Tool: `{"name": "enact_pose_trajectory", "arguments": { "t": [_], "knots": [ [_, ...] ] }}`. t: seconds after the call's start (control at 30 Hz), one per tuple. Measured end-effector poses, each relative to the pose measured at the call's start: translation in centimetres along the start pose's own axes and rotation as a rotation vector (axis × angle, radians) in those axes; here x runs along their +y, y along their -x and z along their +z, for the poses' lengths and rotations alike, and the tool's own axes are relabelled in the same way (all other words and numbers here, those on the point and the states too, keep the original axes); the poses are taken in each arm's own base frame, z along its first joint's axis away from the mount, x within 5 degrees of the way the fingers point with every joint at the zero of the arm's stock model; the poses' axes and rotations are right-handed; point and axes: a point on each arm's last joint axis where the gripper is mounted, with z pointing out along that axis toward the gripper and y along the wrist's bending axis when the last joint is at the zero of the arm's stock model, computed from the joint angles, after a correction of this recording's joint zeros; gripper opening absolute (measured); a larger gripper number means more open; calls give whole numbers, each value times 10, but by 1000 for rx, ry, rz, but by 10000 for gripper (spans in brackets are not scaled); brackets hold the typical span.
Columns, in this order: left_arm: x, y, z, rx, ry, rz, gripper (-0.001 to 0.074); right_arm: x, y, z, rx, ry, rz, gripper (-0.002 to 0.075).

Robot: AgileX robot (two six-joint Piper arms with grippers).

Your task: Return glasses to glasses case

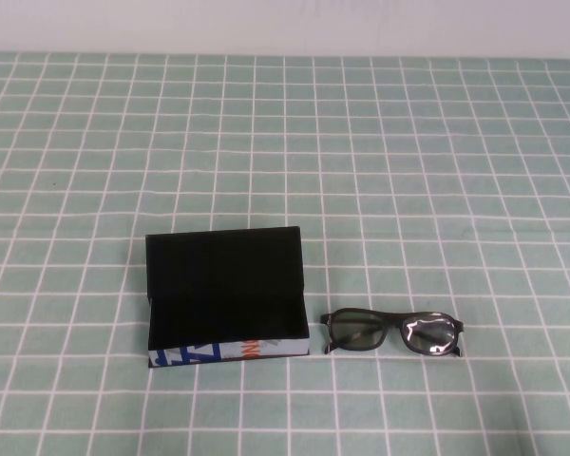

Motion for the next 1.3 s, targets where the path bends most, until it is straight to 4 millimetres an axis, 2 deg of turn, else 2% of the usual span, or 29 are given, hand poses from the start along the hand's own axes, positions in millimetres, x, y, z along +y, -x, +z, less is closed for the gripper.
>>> {"name": "enact_pose_trajectory", "arguments": {
  "t": [0.17,0.37,0.7,0.87,1.03,1.2,1.3],
  "knots": [
    [-1,3,0,-36,-6,2,-2,-3,15,-1,-163,-24,84,-12],
    [-3,14,-1,-158,-30,4,-2,-9,32,-6,-360,-76,129,-11],
    [-7,35,-7,-406,-78,8,-2,-20,60,-25,-736,-190,125,-12],
    [-8,41,-10,-474,-92,10,-2,-17,72,-35,-867,-206,40,-11],
    [-8,41,-10,-477,-90,18,-2,-8,112,-59,-1017,-177,-18,-12],
    [-8,41,-10,-479,-82,53,-2,0,158,-97,-1187,-110,53,-11],
    [-8,41,-10,-479,-81,57,-2,7,185,-115,-1189,-50,88,-12]
  ]
}}
